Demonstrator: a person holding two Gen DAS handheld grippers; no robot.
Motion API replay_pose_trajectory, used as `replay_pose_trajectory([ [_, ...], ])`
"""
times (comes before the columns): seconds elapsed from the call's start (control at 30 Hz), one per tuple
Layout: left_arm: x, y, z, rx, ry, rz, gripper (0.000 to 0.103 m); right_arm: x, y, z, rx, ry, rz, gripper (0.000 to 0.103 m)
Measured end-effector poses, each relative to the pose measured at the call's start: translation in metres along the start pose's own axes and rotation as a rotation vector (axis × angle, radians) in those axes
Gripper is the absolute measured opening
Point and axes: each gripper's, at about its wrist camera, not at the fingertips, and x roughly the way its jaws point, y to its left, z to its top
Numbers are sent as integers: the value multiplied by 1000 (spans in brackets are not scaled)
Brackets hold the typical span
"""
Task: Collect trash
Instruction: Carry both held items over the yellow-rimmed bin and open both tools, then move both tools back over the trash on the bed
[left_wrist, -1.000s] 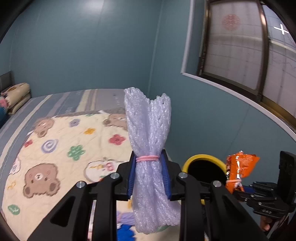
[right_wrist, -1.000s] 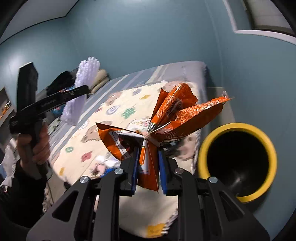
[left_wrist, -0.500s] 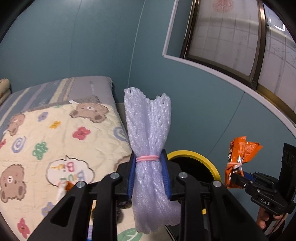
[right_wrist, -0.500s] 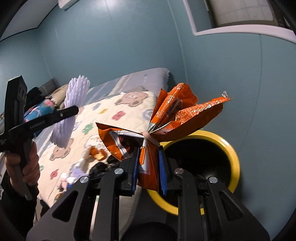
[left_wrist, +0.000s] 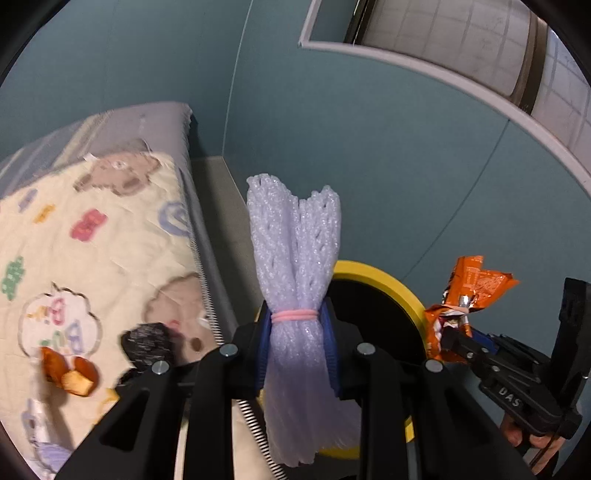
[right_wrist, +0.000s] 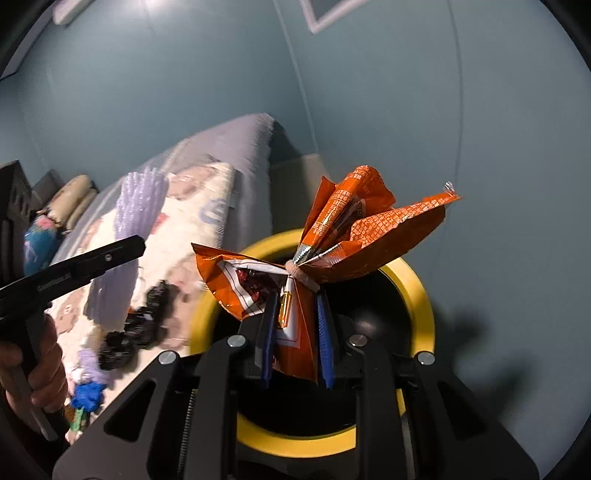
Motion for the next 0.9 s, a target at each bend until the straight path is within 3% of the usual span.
replay_pose_trajectory([
  [0.13,33,-5,-5,-19,56,-10,25,22,-16,-7,12,33,-48,20],
  [0.23,44,-8,-7,-25,79,-23,28,26,-23,-12,9,40,-87,27],
  [0.33,48,-12,-8,-19,82,-1,44,31,-33,-15,19,41,-100,45],
  [0.43,48,-9,-8,-35,72,12,53,29,-35,-17,26,41,-114,50],
  [0.57,37,-5,-7,-38,48,16,78,24,-35,-18,40,43,-117,56],
  [0.8,12,2,-14,-1,14,87,95,11,-24,-22,39,23,-118,67],
  [0.9,-4,13,-21,-1,-9,111,95,2,-17,-27,31,17,-115,71],
])
